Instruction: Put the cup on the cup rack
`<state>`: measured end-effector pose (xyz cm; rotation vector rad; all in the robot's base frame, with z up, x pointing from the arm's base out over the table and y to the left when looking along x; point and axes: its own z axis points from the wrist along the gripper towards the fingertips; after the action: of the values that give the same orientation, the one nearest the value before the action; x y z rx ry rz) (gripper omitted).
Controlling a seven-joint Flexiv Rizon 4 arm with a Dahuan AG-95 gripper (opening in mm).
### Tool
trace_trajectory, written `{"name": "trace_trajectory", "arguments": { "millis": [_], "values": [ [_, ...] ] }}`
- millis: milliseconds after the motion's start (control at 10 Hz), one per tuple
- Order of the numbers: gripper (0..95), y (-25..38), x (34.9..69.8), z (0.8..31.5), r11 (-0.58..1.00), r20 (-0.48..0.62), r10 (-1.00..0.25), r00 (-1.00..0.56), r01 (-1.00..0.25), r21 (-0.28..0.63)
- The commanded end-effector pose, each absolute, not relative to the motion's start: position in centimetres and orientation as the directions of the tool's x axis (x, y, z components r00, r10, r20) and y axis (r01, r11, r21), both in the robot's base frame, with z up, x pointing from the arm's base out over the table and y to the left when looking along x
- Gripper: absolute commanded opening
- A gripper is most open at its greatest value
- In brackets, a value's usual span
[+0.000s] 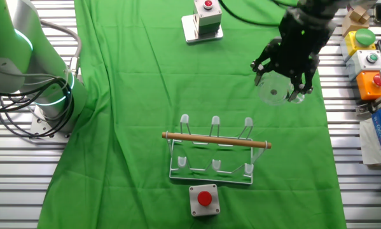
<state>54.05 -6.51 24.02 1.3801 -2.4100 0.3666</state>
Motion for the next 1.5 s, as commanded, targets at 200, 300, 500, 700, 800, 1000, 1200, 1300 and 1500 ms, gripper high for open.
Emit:
{"name": "trace_trajectory", "arguments": {
  "millis": [200,300,500,700,800,1000,1200,1300,1500],
  "values": [
    [0.0,-10.43,51.07,27.97,0.447,0.479,-0.781,-0.401,-0.894,-0.021],
    [0.0,-10.37,50.95,27.97,0.443,0.506,-0.769,-0.391,-0.896,-0.021],
    [0.0,-10.36,50.94,27.99,0.446,0.505,-0.769,-0.392,-0.895,-0.016],
    [0.0,-10.35,50.92,27.98,0.439,0.488,-0.782,-0.388,-0.898,-0.010],
    [0.0,-10.35,50.92,27.99,0.435,0.480,-0.789,-0.384,-0.900,-0.004],
    [0.0,-10.33,50.88,28.01,0.433,0.462,-0.799,-0.386,-0.901,-0.003],
    [0.0,-10.32,50.87,27.99,0.456,0.451,-0.792,-0.411,-0.890,-0.010],
    [0.0,-10.32,50.87,27.99,0.470,0.443,-0.789,-0.426,-0.883,-0.014],
    [0.0,-10.32,50.87,27.99,0.507,0.394,-0.788,-0.474,-0.862,-0.022]
  ]
}}
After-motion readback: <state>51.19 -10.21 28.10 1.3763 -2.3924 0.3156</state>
